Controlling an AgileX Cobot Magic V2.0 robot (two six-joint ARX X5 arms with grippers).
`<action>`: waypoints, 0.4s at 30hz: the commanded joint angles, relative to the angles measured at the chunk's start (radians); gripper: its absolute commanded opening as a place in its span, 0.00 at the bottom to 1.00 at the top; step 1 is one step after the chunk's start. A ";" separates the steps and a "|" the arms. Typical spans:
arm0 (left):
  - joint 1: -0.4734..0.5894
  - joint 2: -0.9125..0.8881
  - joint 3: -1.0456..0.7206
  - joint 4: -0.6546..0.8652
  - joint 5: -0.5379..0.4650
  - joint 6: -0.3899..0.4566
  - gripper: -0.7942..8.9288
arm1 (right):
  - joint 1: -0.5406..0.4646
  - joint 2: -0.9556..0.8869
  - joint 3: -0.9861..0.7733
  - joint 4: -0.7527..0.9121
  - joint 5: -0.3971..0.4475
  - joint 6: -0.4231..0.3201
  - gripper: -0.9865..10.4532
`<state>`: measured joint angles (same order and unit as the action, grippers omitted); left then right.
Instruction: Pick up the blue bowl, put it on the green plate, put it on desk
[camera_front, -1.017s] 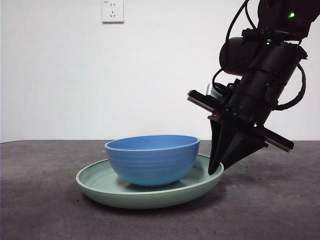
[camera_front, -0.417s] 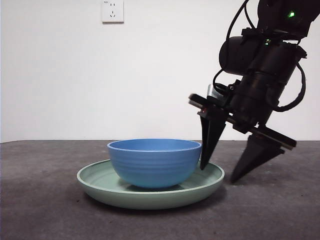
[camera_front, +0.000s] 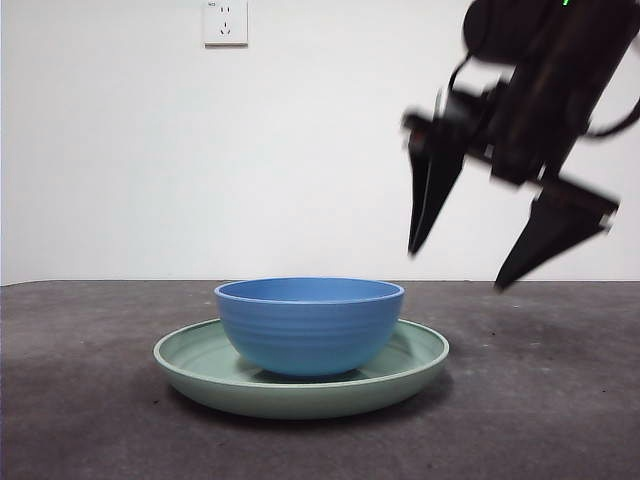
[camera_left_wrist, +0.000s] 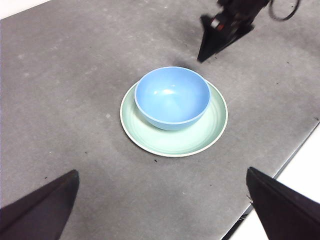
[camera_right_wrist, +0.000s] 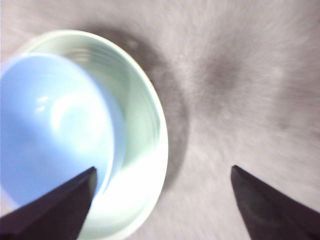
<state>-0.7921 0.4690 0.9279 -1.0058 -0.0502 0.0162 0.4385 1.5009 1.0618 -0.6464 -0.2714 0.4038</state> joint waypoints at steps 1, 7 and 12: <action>-0.006 0.001 0.015 0.011 -0.002 -0.002 0.68 | 0.013 -0.087 0.019 -0.057 0.046 -0.029 0.49; -0.006 0.002 0.015 0.011 -0.002 -0.002 0.68 | 0.042 -0.338 0.019 -0.235 0.138 -0.059 0.61; -0.006 0.002 0.015 0.011 -0.002 -0.006 0.68 | 0.082 -0.547 0.019 -0.356 0.173 -0.092 0.61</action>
<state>-0.7921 0.4690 0.9279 -1.0058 -0.0502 0.0158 0.5079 0.9741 1.0626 -0.9966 -0.1017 0.3378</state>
